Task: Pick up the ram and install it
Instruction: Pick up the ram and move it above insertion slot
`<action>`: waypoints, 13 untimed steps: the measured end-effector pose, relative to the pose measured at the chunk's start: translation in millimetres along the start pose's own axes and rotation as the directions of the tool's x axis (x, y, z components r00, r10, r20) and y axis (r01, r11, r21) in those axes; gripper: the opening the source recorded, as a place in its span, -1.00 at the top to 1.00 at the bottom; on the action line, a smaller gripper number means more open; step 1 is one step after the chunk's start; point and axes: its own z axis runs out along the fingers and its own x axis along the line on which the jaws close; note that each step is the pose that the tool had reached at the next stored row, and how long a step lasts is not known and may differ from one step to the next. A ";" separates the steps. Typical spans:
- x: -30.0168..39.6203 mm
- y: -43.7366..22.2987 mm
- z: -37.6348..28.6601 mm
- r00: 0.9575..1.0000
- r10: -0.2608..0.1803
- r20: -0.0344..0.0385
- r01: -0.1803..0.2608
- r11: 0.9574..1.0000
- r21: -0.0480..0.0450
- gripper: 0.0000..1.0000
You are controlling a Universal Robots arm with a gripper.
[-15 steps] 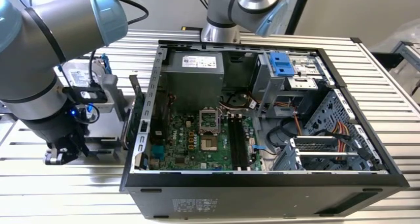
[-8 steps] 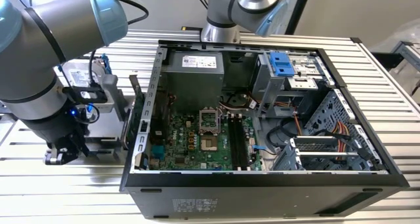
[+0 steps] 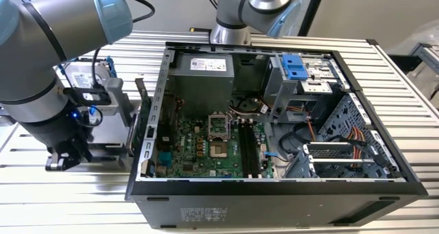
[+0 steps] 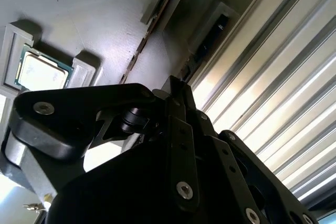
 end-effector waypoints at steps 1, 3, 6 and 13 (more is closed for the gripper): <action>0.0 0.0 -1.1 1.000 0.000 0.000 0.000 1.000 0.000 1.00; -0.1 0.1 -3.1 1.000 0.000 0.000 0.000 1.000 0.000 1.00; -0.2 0.1 -5.5 1.000 0.000 0.000 0.000 1.000 0.000 1.00; -0.3 0.2 -10.5 1.000 0.000 0.000 0.000 1.000 0.000 1.00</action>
